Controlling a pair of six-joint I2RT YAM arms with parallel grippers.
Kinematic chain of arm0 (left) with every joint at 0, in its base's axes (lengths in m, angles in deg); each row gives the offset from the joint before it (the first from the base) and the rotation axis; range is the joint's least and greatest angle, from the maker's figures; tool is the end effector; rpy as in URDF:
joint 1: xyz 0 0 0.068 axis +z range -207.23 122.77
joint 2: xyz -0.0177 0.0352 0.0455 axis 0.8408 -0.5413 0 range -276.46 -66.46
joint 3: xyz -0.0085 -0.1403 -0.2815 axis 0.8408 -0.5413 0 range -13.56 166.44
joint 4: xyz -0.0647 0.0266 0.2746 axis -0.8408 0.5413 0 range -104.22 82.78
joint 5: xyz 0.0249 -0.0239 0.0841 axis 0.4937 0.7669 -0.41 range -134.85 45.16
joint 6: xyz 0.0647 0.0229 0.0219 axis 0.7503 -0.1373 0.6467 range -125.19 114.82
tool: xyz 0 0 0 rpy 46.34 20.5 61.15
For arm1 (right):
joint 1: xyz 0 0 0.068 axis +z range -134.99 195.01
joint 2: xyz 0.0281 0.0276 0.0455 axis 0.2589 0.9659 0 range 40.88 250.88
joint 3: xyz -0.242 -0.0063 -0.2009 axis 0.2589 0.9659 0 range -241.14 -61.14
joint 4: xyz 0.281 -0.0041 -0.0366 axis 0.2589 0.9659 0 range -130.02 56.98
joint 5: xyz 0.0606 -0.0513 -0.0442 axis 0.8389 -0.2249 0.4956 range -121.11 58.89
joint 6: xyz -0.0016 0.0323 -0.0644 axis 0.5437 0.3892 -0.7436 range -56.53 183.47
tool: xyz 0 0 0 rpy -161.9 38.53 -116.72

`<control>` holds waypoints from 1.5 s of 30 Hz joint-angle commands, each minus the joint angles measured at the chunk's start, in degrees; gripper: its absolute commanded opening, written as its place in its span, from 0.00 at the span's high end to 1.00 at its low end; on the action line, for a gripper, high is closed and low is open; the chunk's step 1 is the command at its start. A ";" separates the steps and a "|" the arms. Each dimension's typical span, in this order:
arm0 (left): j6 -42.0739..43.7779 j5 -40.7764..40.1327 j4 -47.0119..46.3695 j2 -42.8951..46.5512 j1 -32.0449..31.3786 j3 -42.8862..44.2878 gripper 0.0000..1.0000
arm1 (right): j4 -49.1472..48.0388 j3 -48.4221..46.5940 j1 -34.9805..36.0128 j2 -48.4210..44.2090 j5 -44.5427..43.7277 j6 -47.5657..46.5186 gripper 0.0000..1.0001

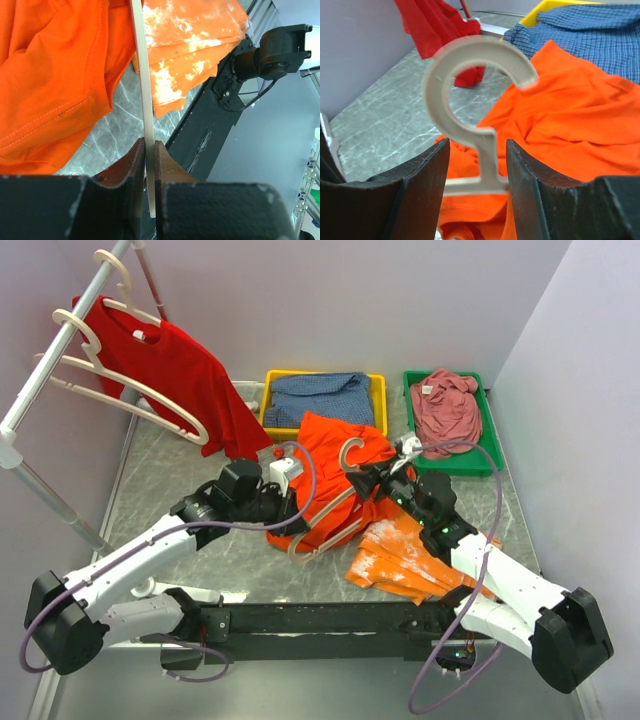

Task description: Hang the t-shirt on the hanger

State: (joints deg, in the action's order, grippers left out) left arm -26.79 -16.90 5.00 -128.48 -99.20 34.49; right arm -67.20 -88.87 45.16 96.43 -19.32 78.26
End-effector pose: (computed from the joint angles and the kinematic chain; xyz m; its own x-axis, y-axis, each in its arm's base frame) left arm 0.1722 -0.1924 0.3088 -0.7033 0.1952 -0.6836 0.6705 0.5016 -0.5467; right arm 0.2048 0.1332 0.2930 -0.1801 0.1844 -0.9662 -0.6437 0.7206 0.2575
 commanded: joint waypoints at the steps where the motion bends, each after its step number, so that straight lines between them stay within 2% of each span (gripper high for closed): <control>1: 2.53 0.80 0.38 -0.47 -0.39 3.36 0.99 | 5.63 -7.15 -0.44 2.45 3.32 -1.95 0.44; 4: 2.71 0.62 0.55 -0.82 -0.47 3.89 0.99 | 9.68 -9.44 -0.36 3.68 4.20 -2.31 0.45; 15: 3.59 -0.70 1.78 -1.96 -1.53 5.91 0.99 | 20.58 -12.18 -0.36 0.97 -2.03 -1.69 0.44; 26: 4.91 -3.68 3.36 -4.07 -4.16 7.85 0.99 | 11.37 -11.03 -0.36 6.32 0.86 -1.25 0.46; 29: 5.08 -4.56 3.72 -4.51 -4.69 8.20 0.99 | 9.96 -10.25 -0.44 6.77 0.60 -0.99 0.53; 31: 5.00 -4.91 3.80 -4.69 -4.87 8.46 0.99 | 7.50 -8.40 -0.36 5.98 0.08 -0.64 0.61; 32: 4.82 -5.09 3.63 -4.78 -4.87 8.37 0.99 | 7.06 -7.96 -0.36 5.63 -0.36 -0.46 0.67; 33: 4.56 -5.35 3.54 -4.78 -4.96 8.37 0.99 | 6.62 -7.09 -0.36 4.93 -1.32 -0.55 0.77; 35: 3.24 -6.14 2.93 -4.69 -4.87 8.20 0.99 | 6.00 -5.86 -0.36 3.96 -2.64 -0.72 0.87; 36: 2.54 -6.41 2.66 -4.34 -4.96 7.94 0.99 | 4.61 -4.28 -0.36 2.65 -4.13 -0.72 0.98; 39: -0.62 -7.29 1.79 -3.64 -4.87 7.50 0.91 | 0.40 -0.51 -0.27 -0.08 -6.16 -0.29 1.00; 40: -2.20 -7.55 1.35 -3.29 -4.96 7.23 0.72 | -1.02 0.56 -0.36 -0.70 -6.95 -0.11 1.00; 44: -6.86 -12.11 1.52 -0.92 -4.87 6.35 0.53 | -5.33 3.38 0.43 -2.37 -8.45 -1.42 1.00; 45: -8.18 -16.13 2.39 0.22 -4.96 6.09 0.51 | -5.78 3.99 0.52 -2.72 -8.71 -1.69 1.00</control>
State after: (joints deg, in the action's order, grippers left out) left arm -29.02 -25.47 8.80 -132.26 -103.84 40.85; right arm -65.43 -86.62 45.03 95.62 -24.74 76.22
